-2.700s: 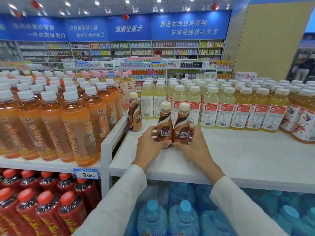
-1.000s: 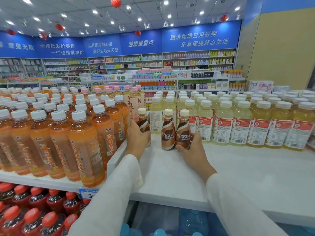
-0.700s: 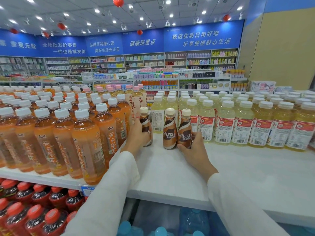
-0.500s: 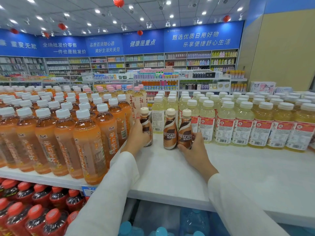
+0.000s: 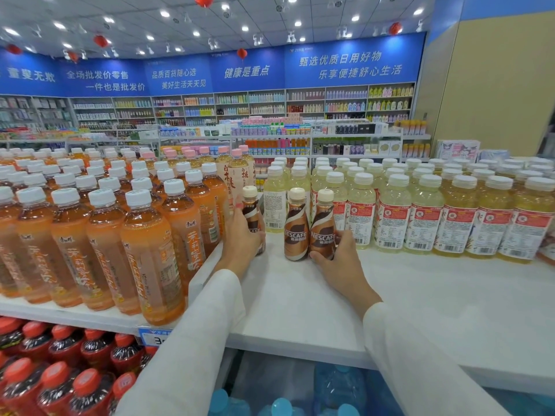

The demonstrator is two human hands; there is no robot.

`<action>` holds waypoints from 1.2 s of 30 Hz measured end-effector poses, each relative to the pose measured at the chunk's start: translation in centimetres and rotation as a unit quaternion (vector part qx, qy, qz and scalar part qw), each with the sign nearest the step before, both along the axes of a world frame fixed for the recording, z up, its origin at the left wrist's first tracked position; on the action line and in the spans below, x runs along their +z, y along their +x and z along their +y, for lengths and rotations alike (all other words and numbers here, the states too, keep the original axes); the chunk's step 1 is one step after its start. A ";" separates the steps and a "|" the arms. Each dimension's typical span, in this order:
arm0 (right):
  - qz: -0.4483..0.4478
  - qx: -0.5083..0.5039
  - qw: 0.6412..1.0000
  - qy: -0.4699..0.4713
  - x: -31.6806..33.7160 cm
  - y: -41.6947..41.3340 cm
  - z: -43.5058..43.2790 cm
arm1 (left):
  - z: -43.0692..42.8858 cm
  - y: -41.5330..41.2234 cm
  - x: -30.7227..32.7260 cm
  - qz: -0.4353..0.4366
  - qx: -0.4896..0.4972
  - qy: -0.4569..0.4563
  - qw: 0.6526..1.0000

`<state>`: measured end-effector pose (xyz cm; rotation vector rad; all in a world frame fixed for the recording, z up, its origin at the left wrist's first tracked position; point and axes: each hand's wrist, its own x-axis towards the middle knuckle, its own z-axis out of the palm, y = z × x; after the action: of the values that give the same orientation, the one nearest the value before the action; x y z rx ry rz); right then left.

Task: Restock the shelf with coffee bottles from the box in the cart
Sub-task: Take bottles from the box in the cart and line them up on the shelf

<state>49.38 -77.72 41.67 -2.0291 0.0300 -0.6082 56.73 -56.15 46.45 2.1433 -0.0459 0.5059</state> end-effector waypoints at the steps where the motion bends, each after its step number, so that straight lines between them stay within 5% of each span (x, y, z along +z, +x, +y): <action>1: 0.000 -0.001 1.000 -0.001 0.0 0.0 0.0 | 0.0 -0.1 0.0 -0.001 0.001 0.003 1.000; 7: 0.001 -0.002 1.000 -0.003 0.1 0.0 0.0 | 0.1 -0.4 -0.1 -0.013 0.007 0.001 1.000; 12: 0.003 -0.001 1.000 -0.003 -0.1 0.1 -0.1 | -2.6 -8.1 0.3 -0.107 0.052 -0.057 0.991; 17: 0.000 -0.004 1.000 -0.008 -0.3 0.2 -0.2 | -5.7 -9.8 -0.2 -0.022 -0.051 -0.061 0.997; 23: 0.005 -0.004 1.000 0.002 -0.1 0.0 -0.1 | -6.9 -8.2 -1.5 0.062 -0.055 -0.080 0.993; 36: 0.020 -0.017 0.999 0.041 0.4 -0.1 1.0 | -7.6 -6.8 -2.9 0.049 0.015 -0.077 0.996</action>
<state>49.25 -76.72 42.12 -1.9656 0.1123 -0.5782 49.93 -63.76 43.57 2.0162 0.0783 0.4082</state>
